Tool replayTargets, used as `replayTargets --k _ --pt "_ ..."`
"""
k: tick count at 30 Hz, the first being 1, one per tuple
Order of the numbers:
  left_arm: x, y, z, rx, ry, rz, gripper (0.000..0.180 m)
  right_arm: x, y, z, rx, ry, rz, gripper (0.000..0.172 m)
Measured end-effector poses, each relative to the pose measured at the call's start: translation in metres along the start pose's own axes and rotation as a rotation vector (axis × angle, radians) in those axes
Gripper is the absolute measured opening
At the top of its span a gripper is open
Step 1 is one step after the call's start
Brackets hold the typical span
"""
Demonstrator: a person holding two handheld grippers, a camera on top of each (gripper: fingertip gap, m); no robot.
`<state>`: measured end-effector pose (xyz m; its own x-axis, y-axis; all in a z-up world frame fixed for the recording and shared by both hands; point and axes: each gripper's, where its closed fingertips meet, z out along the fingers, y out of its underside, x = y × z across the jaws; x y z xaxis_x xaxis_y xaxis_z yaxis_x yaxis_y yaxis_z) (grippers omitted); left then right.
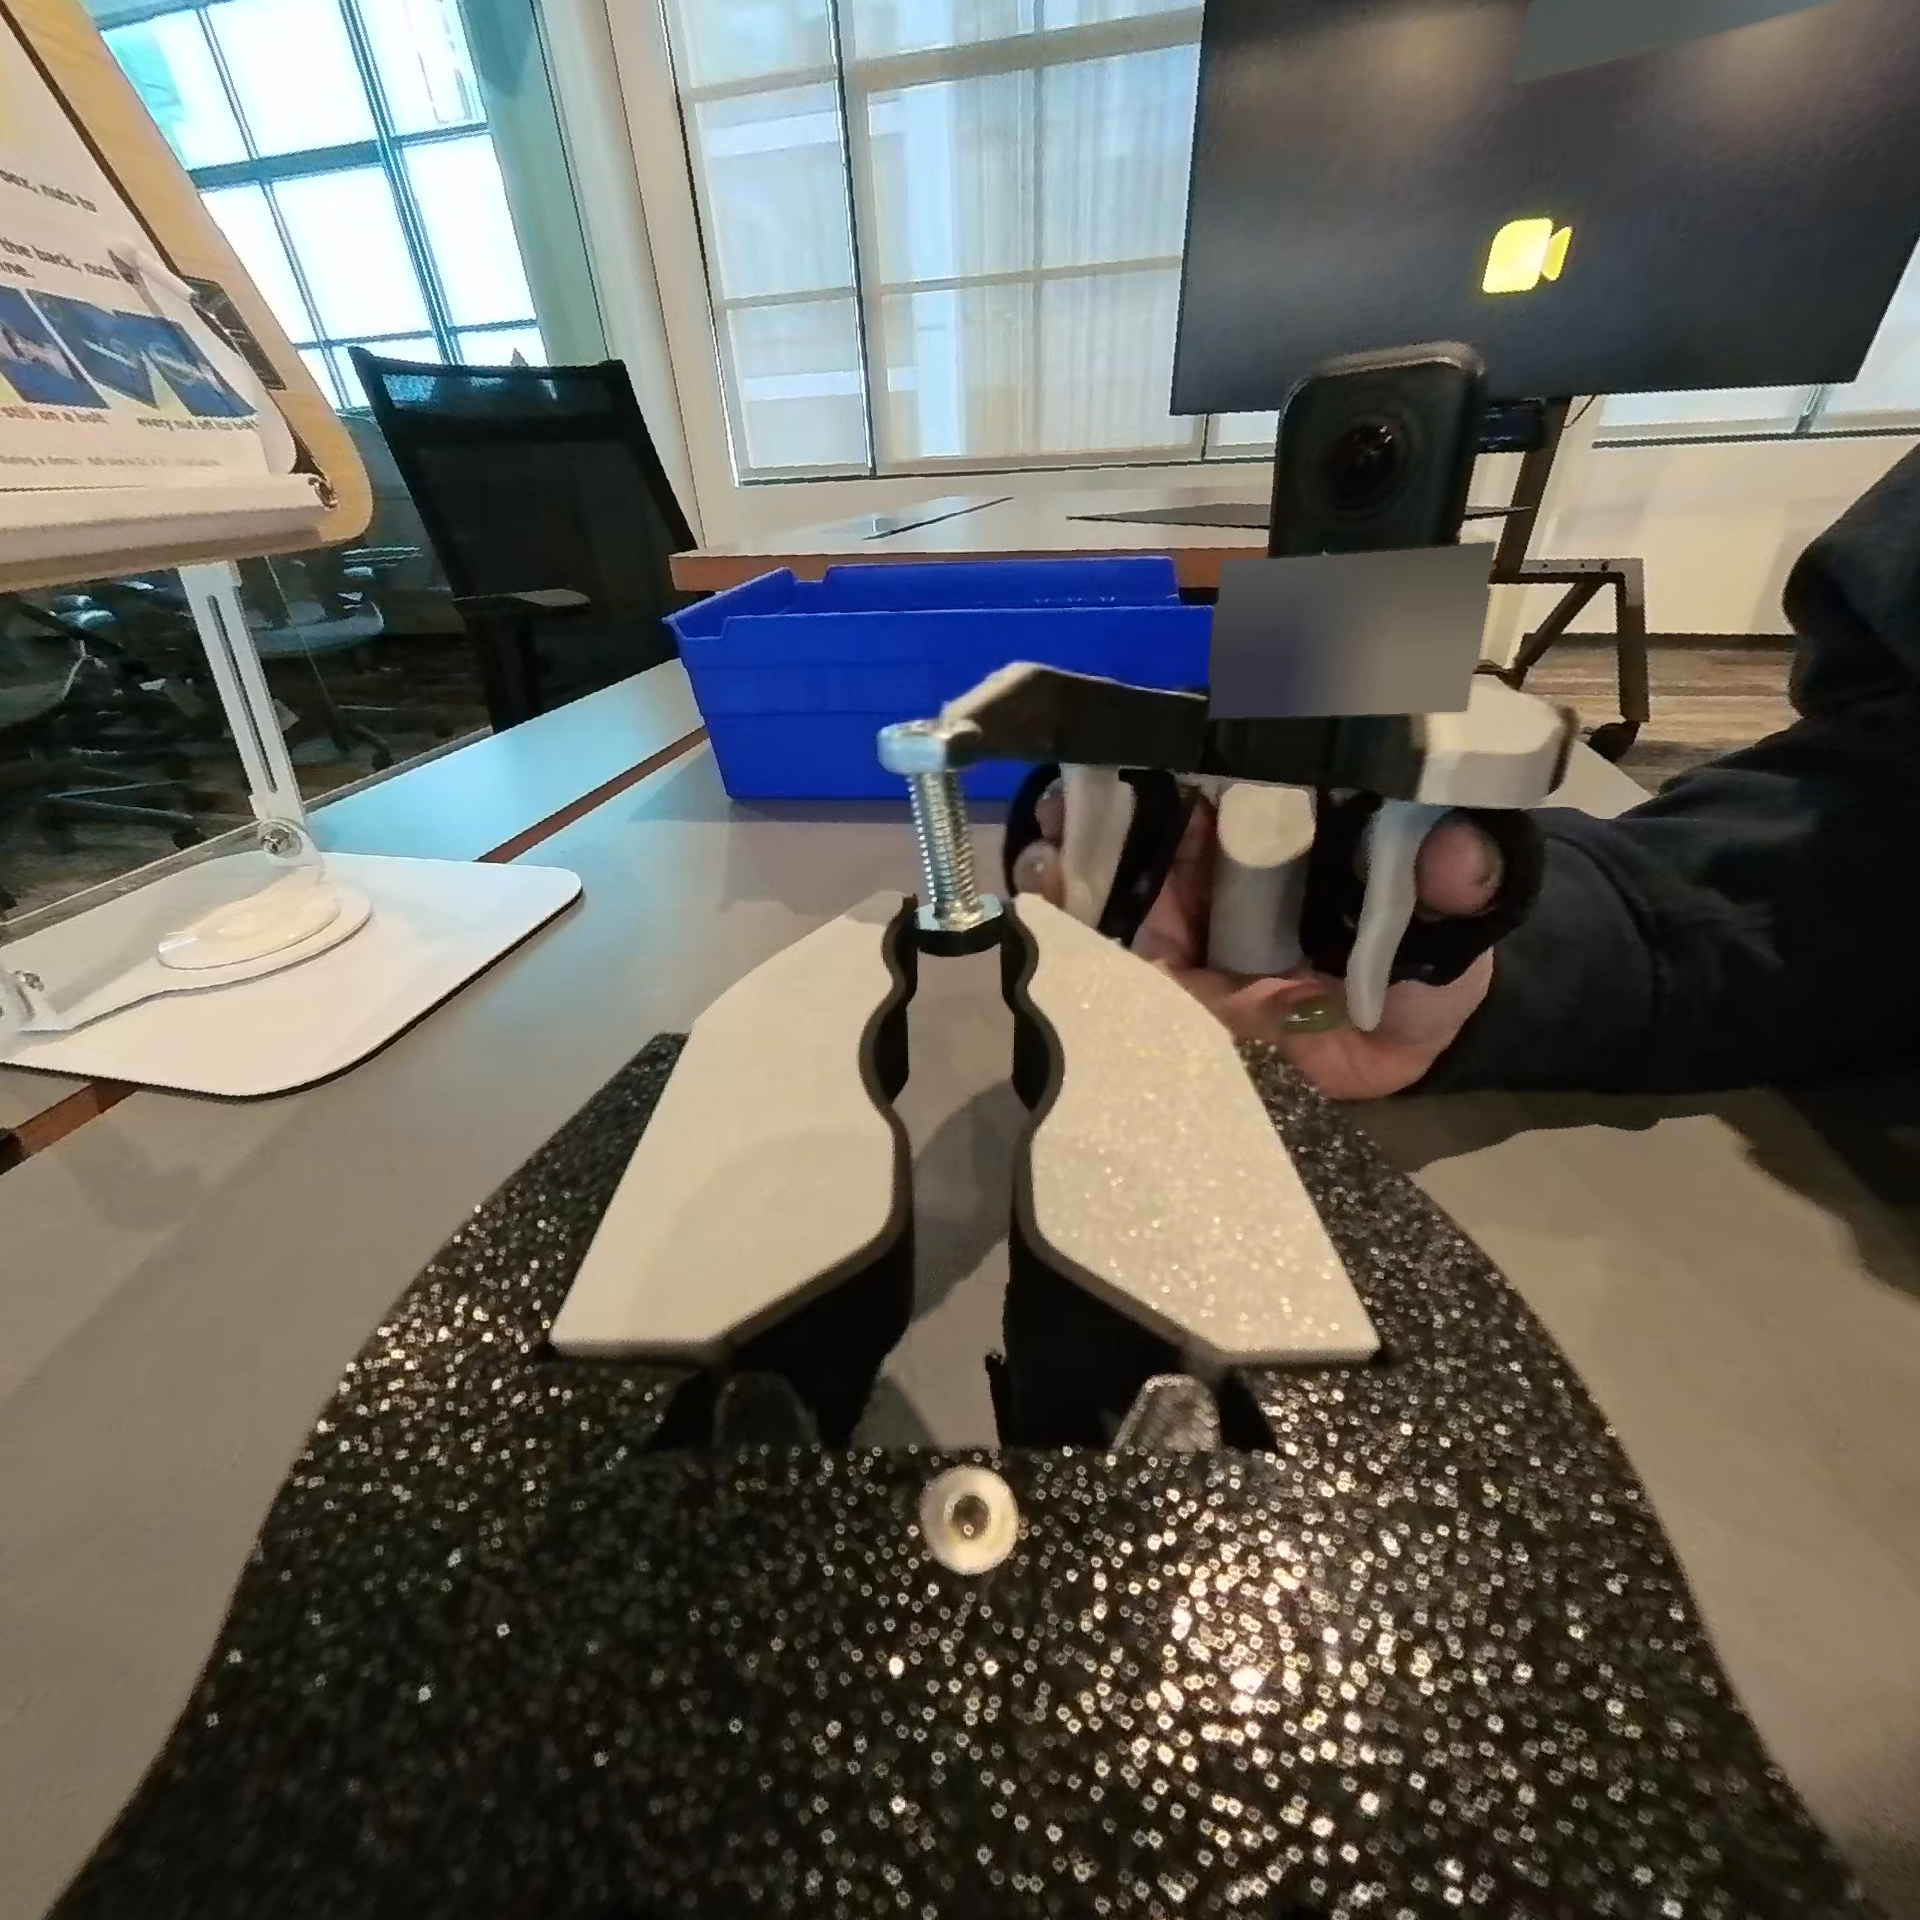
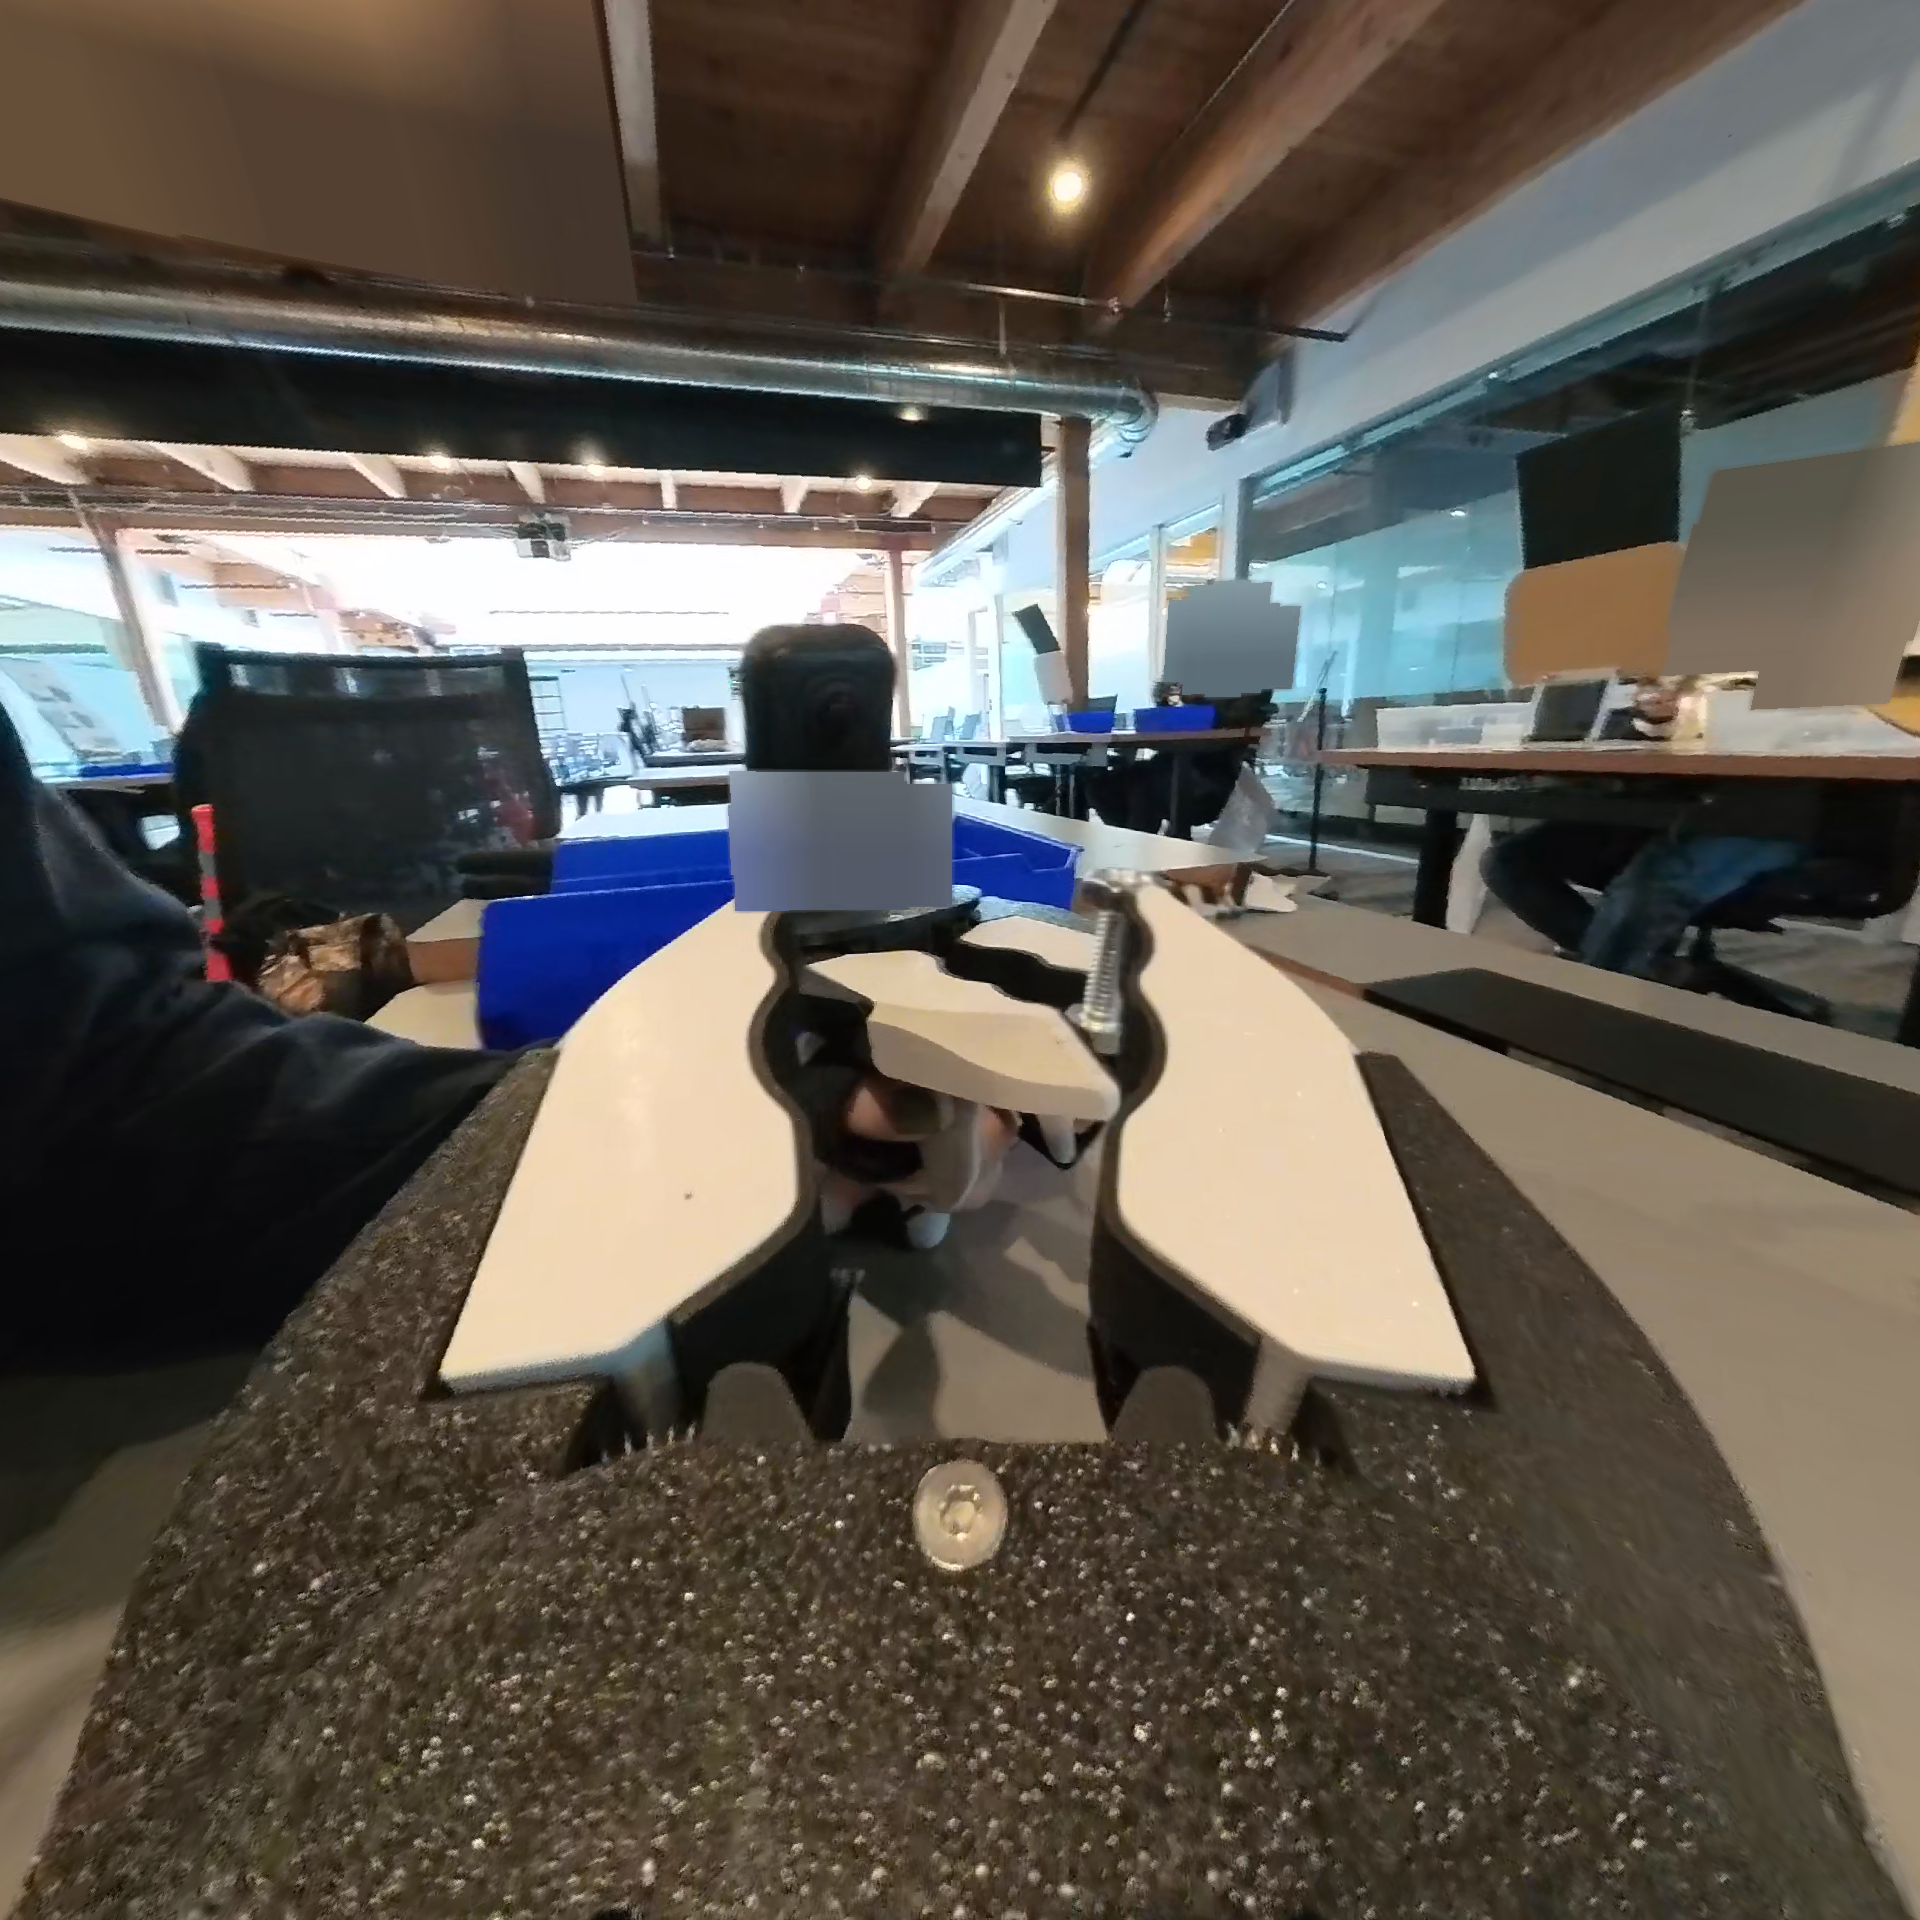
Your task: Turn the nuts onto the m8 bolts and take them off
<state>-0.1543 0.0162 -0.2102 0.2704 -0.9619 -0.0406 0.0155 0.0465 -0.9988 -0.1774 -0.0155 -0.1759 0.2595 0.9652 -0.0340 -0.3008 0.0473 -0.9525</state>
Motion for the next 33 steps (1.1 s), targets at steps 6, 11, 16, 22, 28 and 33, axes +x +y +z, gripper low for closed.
replayTargets --k 6,11,16,22,28,33 --pt "0.000 0.000 0.000 -0.002 0.002 0.000 0.014 0.004 -0.006 -0.004 0.038 0.024 -0.005 0.056" --pt "0.000 0.001 0.001 -0.007 0.003 0.005 0.014 0.004 0.002 0.001 -0.009 0.057 -0.067 0.058" --pt "0.000 0.000 0.000 0.002 0.003 -0.001 0.014 -0.004 -0.003 -0.006 0.008 -0.017 -0.006 0.040" --pt "0.001 0.002 0.002 -0.016 0.006 0.008 0.015 0.005 0.005 0.000 -0.036 0.059 -0.050 0.050" --pt "-0.004 -0.001 -0.001 0.010 -0.021 -0.009 0.015 0.017 -0.003 -0.008 0.006 0.137 -0.062 0.046" --pt "-0.019 -0.011 -0.010 0.091 -0.130 -0.027 0.015 0.033 -0.002 -0.014 -0.026 0.266 -0.142 0.044"
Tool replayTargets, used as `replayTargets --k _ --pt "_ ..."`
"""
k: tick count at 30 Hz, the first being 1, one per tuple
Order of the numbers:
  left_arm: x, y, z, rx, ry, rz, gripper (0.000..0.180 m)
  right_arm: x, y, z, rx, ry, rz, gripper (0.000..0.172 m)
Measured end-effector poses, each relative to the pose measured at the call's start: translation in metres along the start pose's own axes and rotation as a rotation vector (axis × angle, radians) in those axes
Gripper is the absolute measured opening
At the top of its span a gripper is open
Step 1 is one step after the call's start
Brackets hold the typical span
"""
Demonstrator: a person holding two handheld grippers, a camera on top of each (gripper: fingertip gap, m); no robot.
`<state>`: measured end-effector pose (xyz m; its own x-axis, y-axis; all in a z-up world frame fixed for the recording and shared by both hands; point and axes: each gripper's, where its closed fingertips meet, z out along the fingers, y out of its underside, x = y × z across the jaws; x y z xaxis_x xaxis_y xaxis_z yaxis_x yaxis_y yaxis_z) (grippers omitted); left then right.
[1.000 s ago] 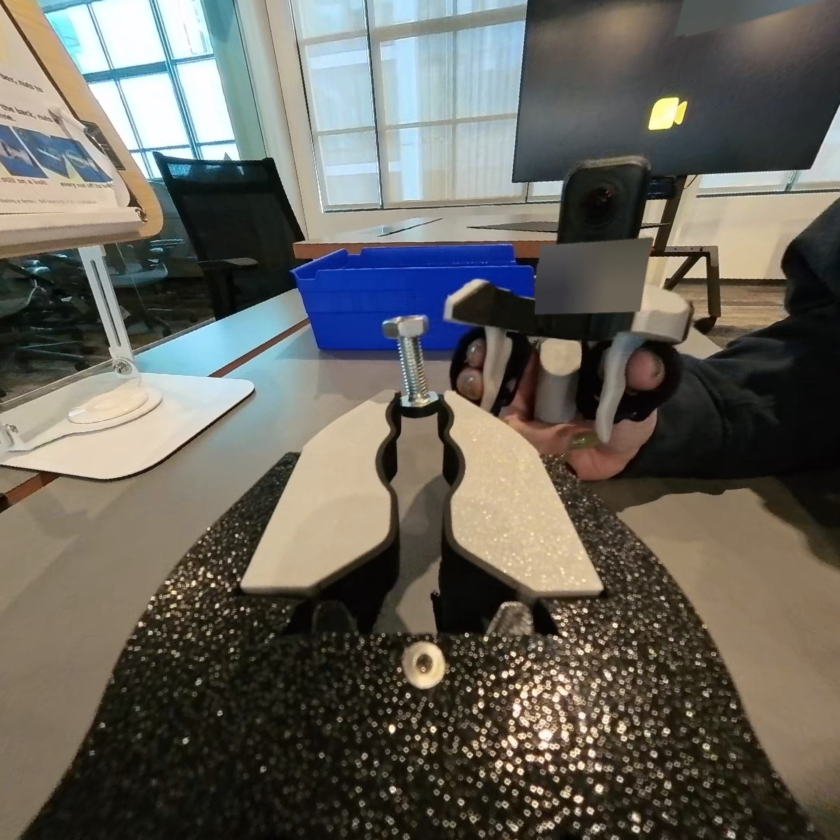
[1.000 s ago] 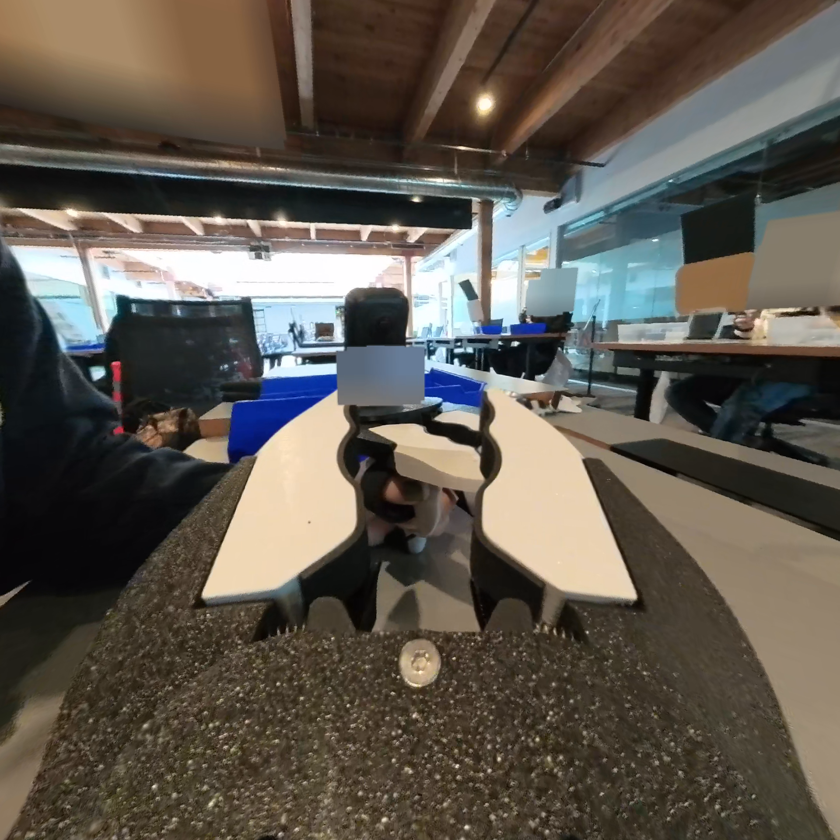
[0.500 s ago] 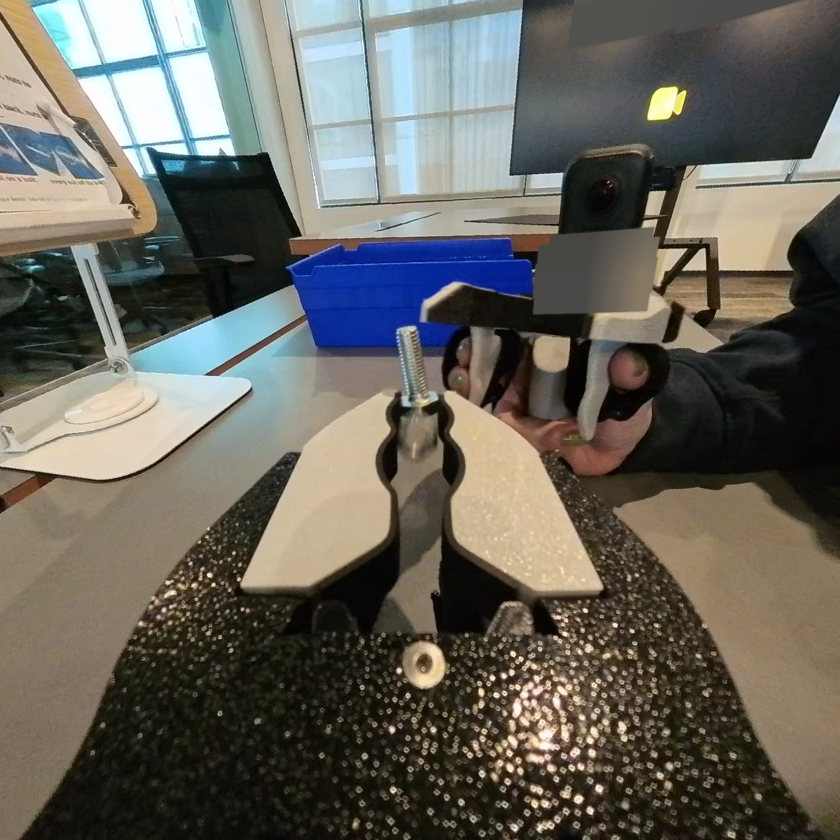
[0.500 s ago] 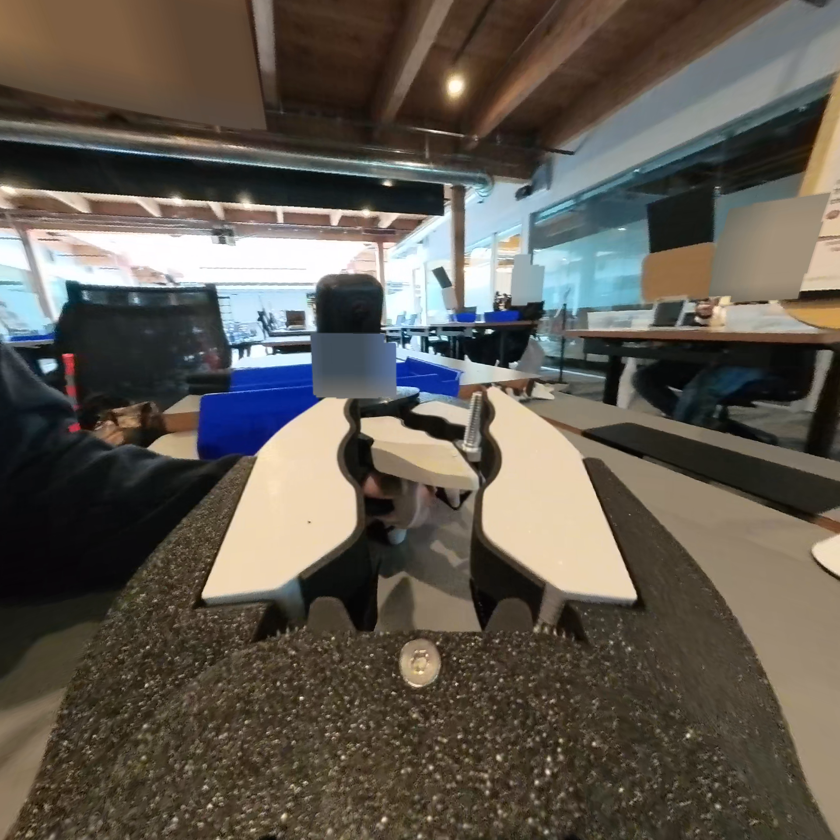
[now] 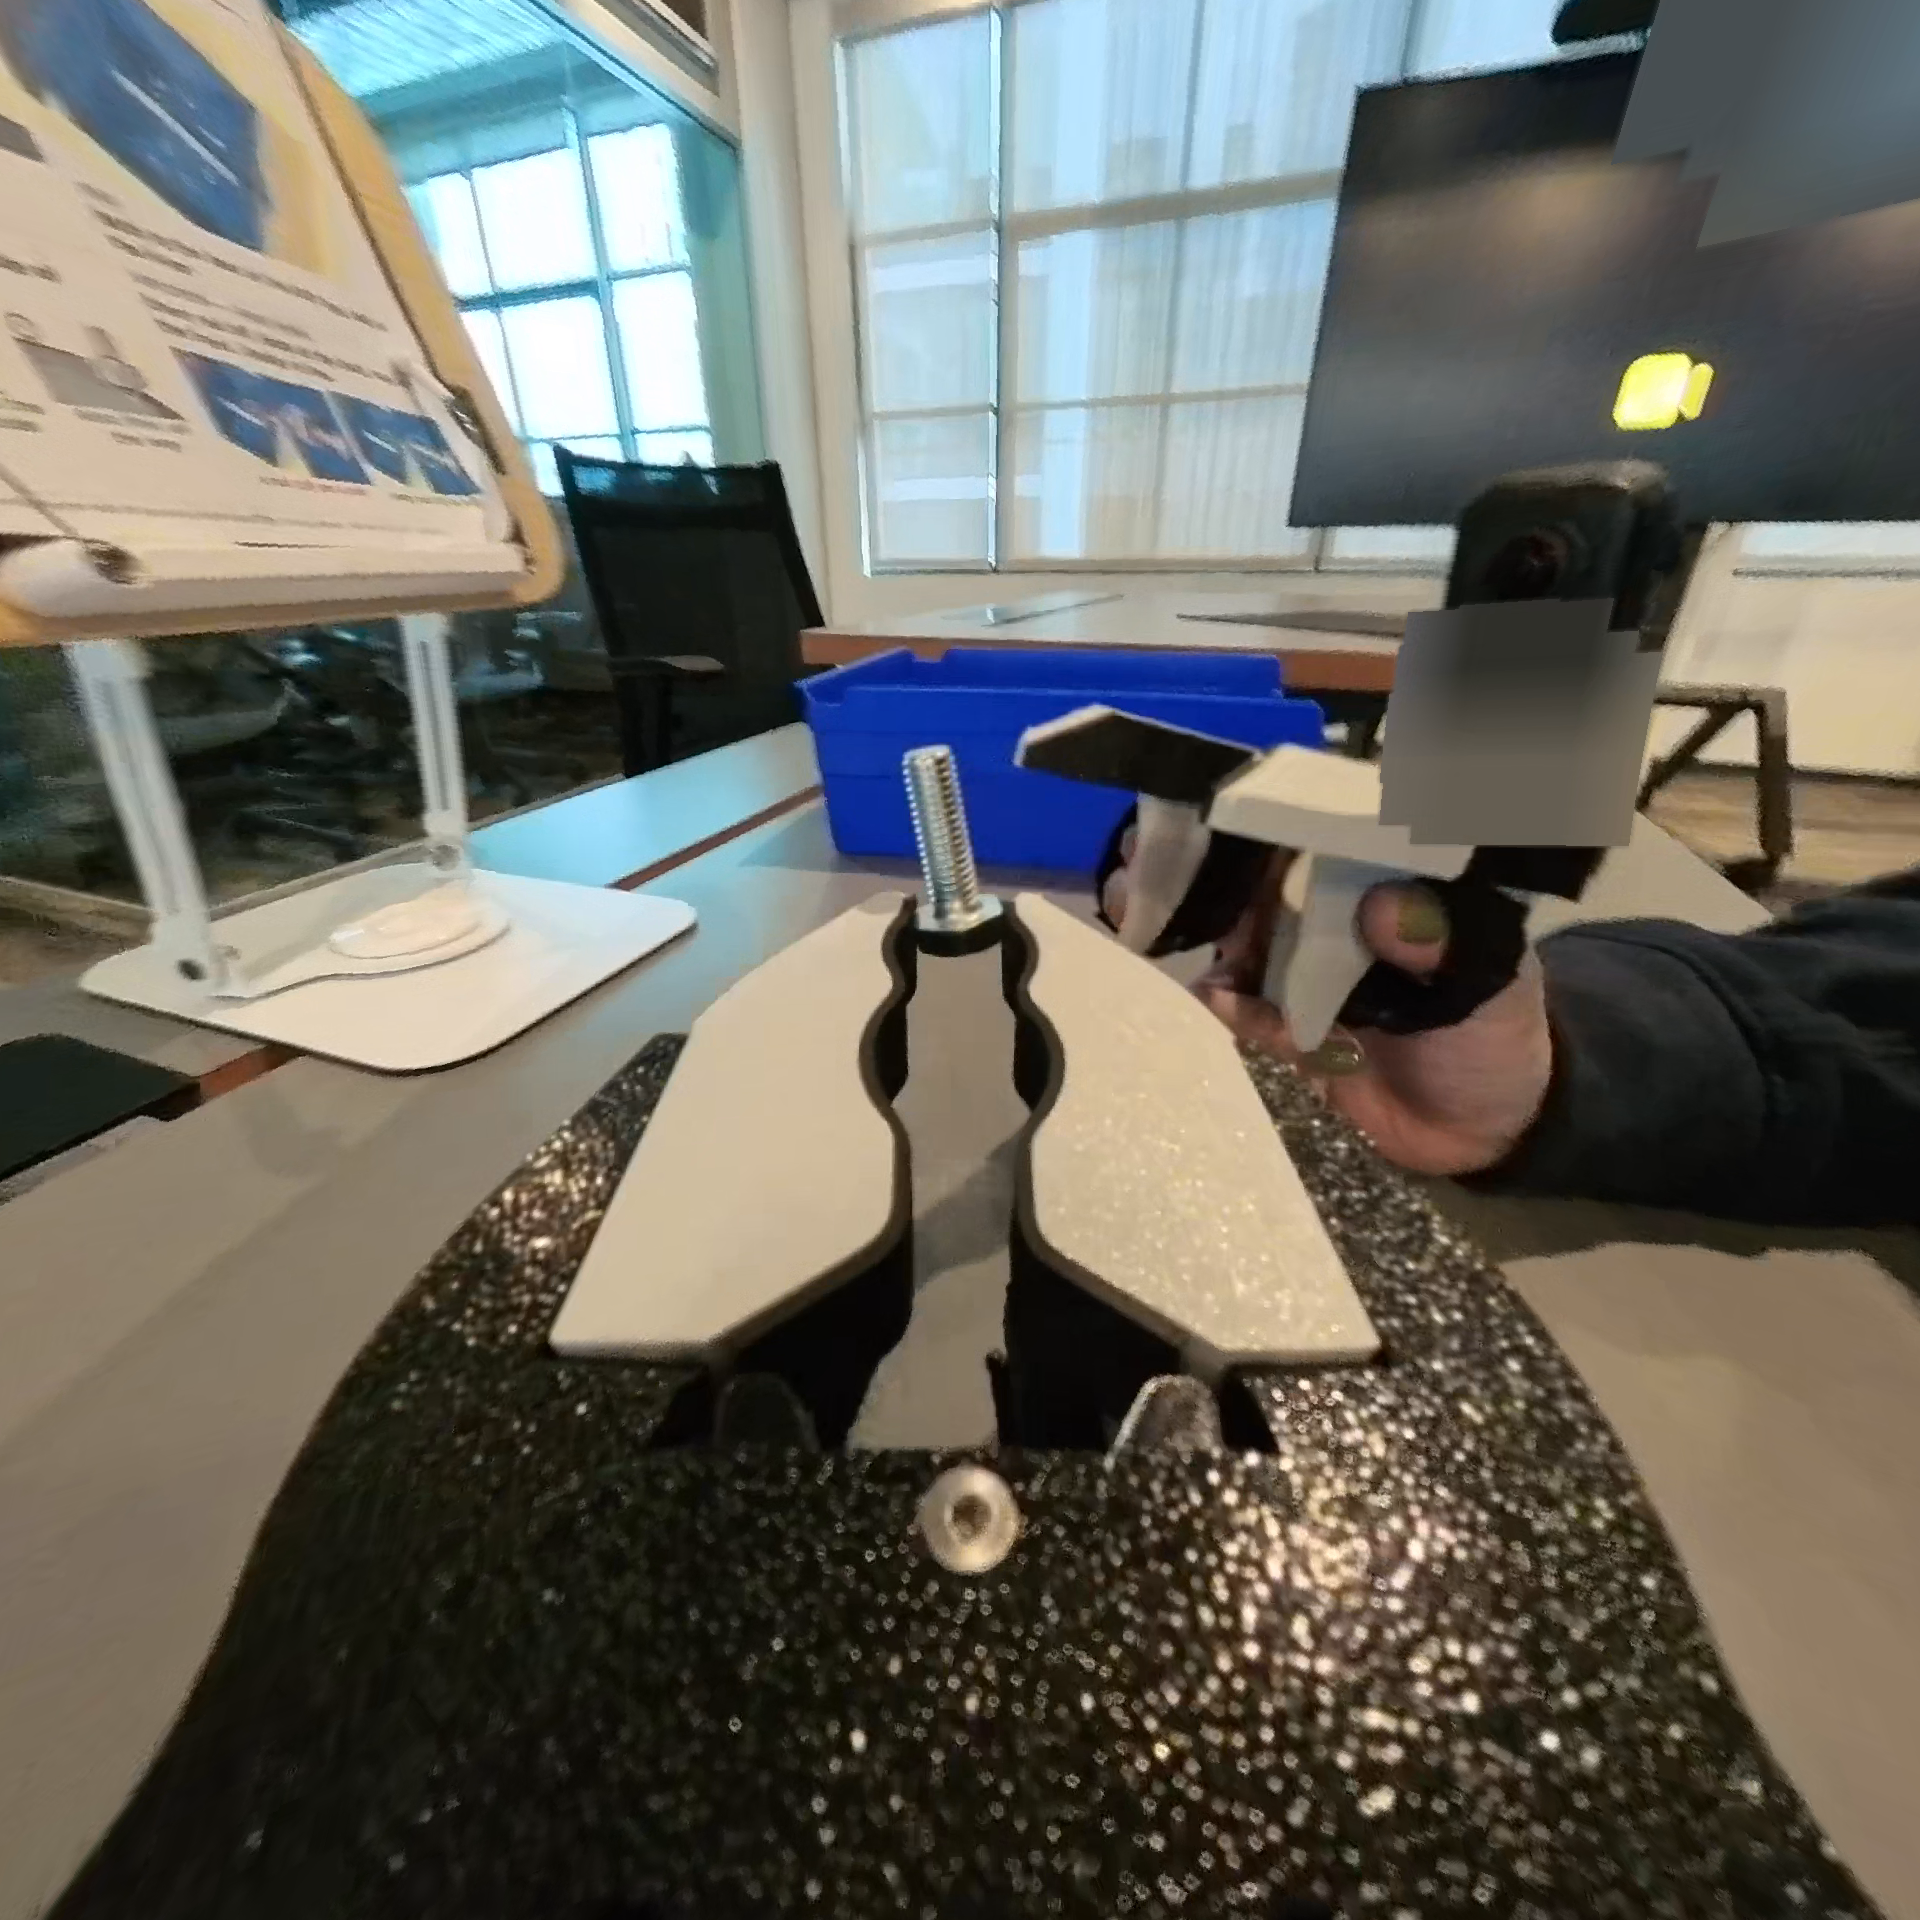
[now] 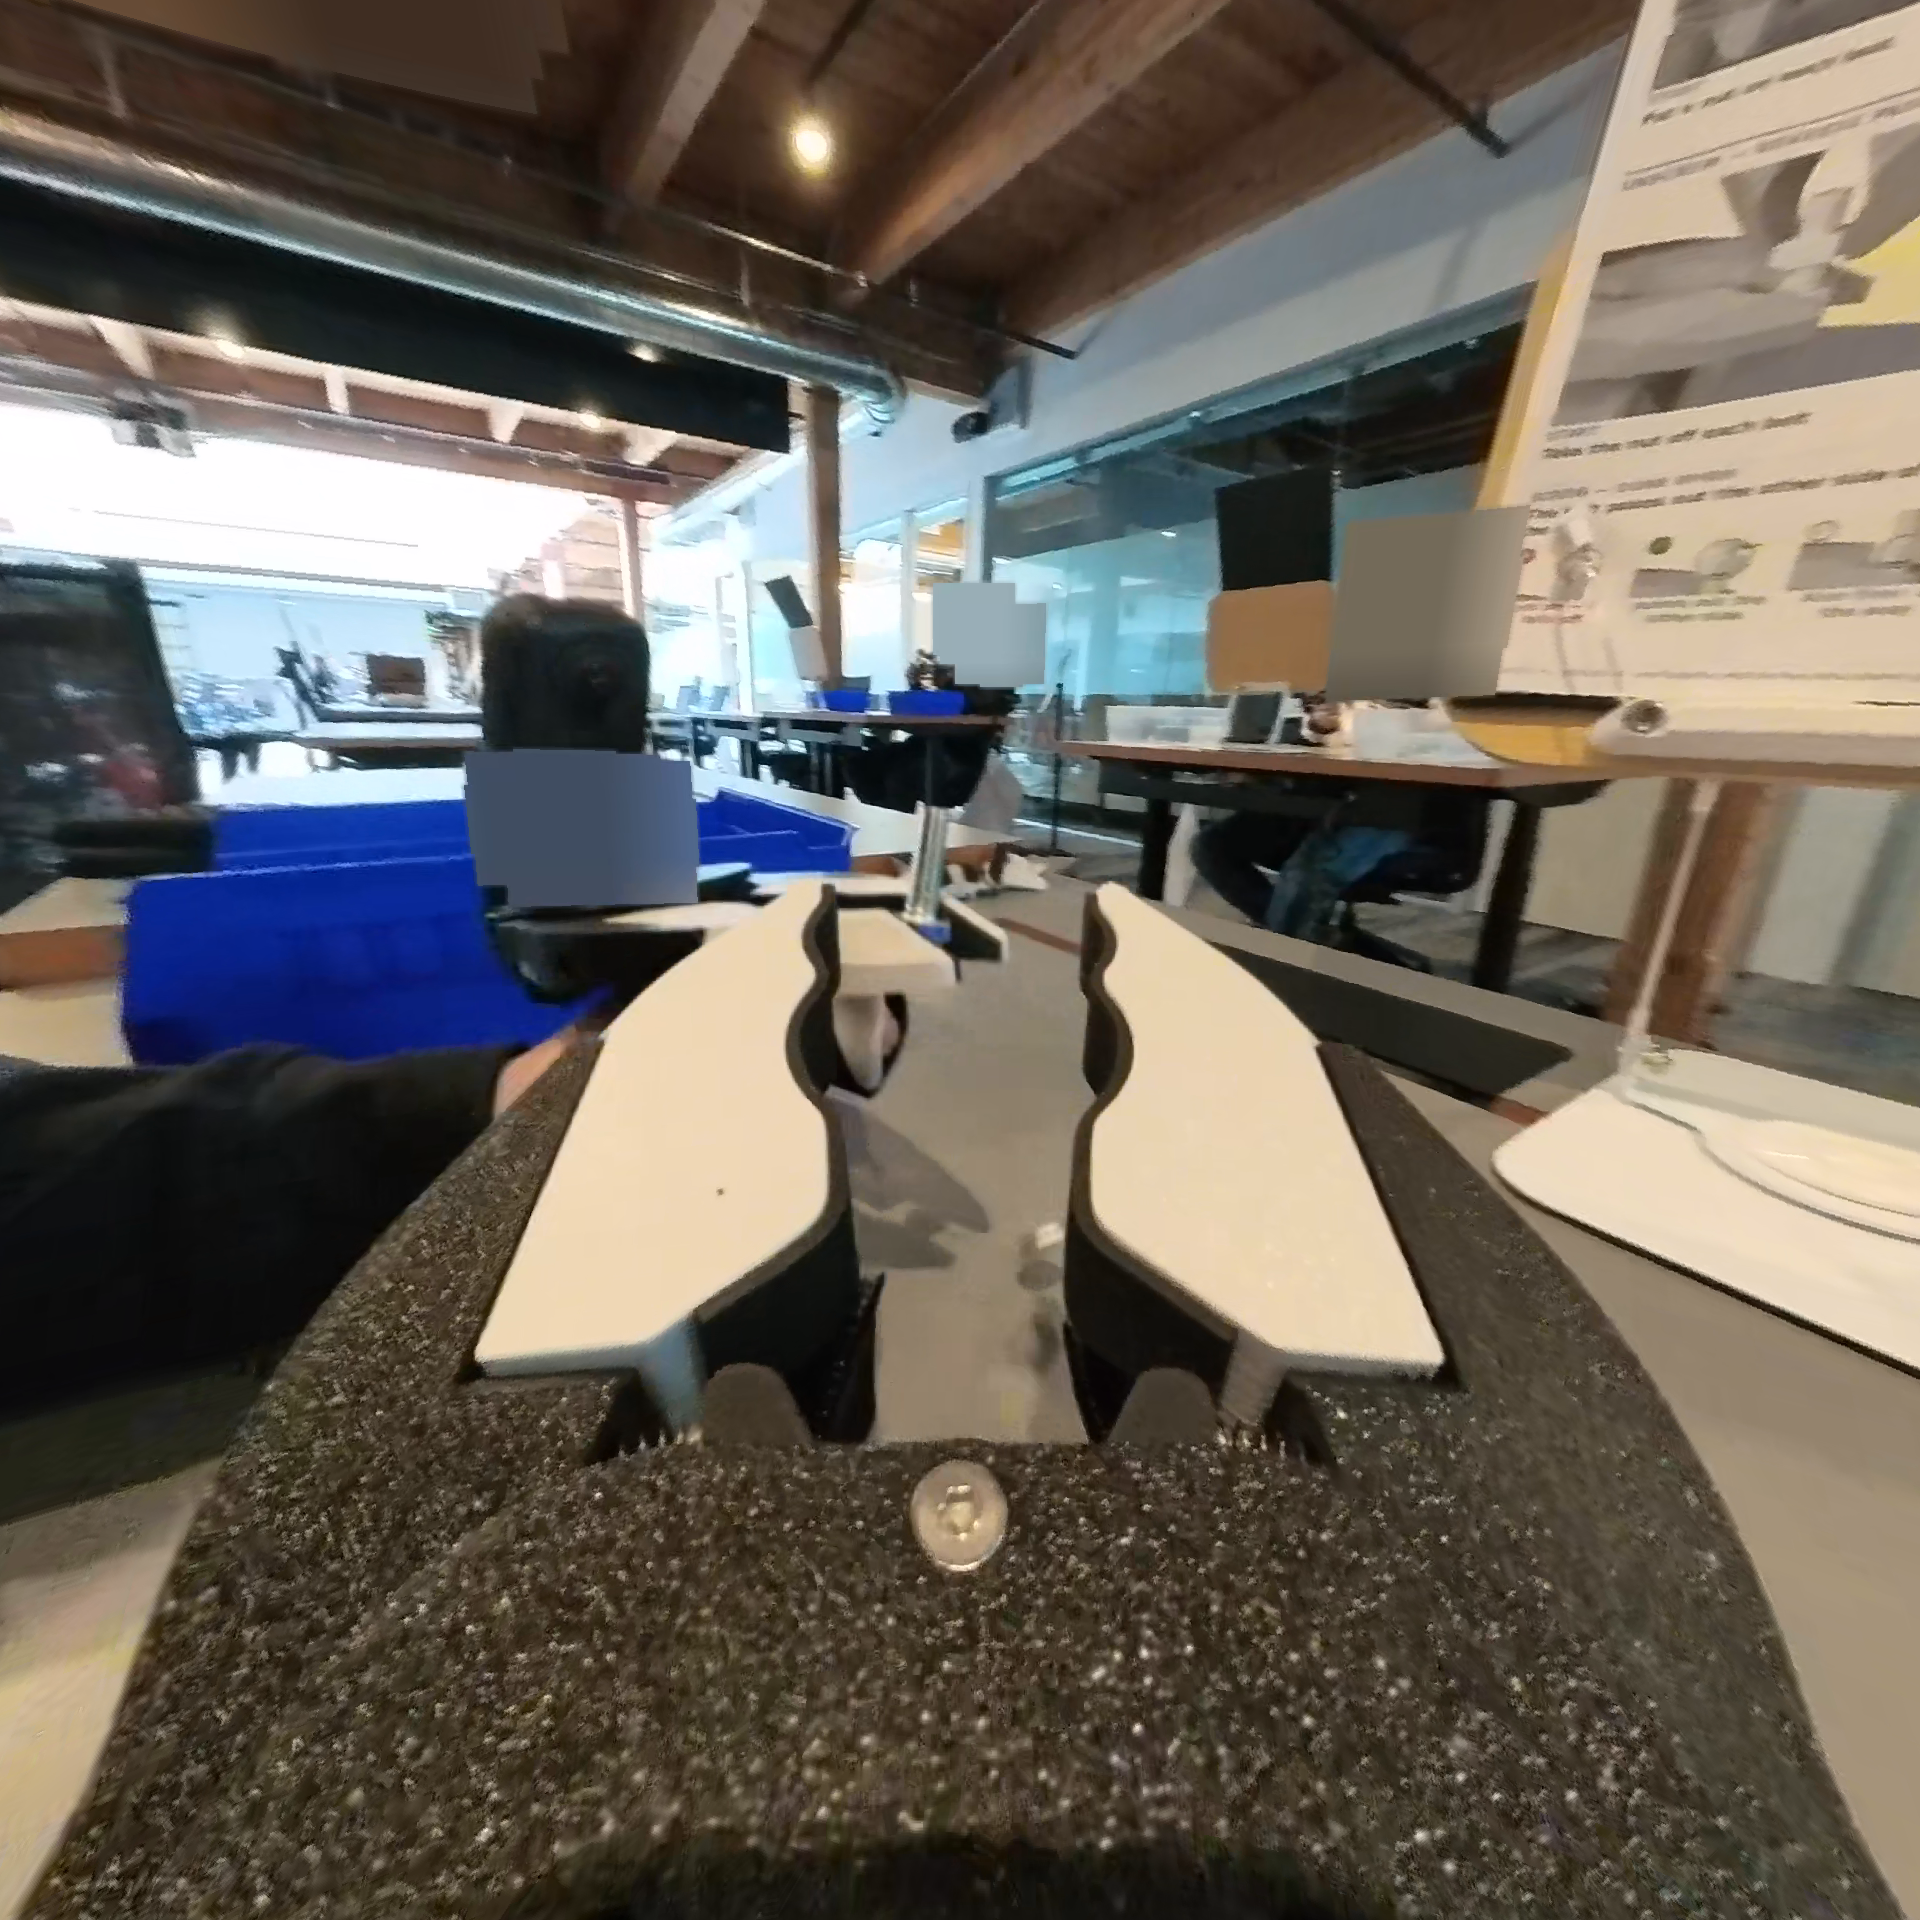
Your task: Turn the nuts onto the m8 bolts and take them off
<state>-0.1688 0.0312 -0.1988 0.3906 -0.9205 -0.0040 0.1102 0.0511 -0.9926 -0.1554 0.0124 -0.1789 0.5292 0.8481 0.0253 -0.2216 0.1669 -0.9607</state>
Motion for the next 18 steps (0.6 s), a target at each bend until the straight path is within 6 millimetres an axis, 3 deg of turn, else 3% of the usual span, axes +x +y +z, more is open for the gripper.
replayTargets --k 4,8,18 --pt "-0.019 -0.011 -0.012 0.085 -0.116 -0.031 0.015 0.011 0.010 0.001 -0.076 0.094 -0.053 0.039" --pt "-0.034 -0.009 -0.019 0.051 -0.250 0.040 0.015 0.036 0.031 -0.002 -0.251 0.238 -0.103 0.029" --pt "-0.032 0.002 -0.009 -0.034 -0.252 0.079 0.015 0.110 0.081 -0.047 -0.731 0.460 -0.193 0.023"
